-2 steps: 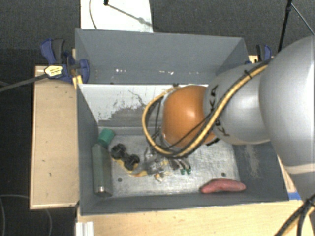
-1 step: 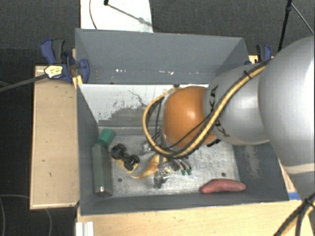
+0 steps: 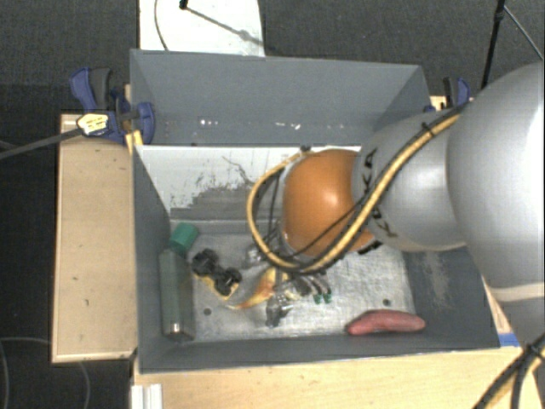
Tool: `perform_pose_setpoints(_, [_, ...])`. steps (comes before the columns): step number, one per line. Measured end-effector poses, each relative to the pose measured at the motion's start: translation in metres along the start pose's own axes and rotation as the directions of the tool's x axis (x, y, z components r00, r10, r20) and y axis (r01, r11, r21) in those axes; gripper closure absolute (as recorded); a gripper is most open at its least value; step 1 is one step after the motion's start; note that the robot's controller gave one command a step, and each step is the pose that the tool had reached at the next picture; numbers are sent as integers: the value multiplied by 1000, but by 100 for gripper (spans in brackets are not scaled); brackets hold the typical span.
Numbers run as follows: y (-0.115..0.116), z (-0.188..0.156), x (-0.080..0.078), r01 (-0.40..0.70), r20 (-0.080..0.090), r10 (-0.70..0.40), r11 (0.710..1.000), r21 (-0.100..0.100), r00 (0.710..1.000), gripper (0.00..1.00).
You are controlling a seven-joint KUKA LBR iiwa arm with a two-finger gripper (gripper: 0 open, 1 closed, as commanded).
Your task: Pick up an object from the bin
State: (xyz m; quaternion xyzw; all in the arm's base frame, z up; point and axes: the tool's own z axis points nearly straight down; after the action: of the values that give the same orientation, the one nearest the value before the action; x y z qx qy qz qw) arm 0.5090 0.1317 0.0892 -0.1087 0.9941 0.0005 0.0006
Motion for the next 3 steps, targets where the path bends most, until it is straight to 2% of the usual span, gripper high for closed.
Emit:
perform_pose_setpoints(1, [-3, 17, -1, 85, 3, -85, 996, 0, 996, 100])
perform_pose_setpoints(2, [-3, 17, -1, 83, 3, -83, 997, 0, 997, 100])
perform_pose_setpoints(3, [1, -91, 5, 19, 0, -19, 1000, 0, 1000, 100])
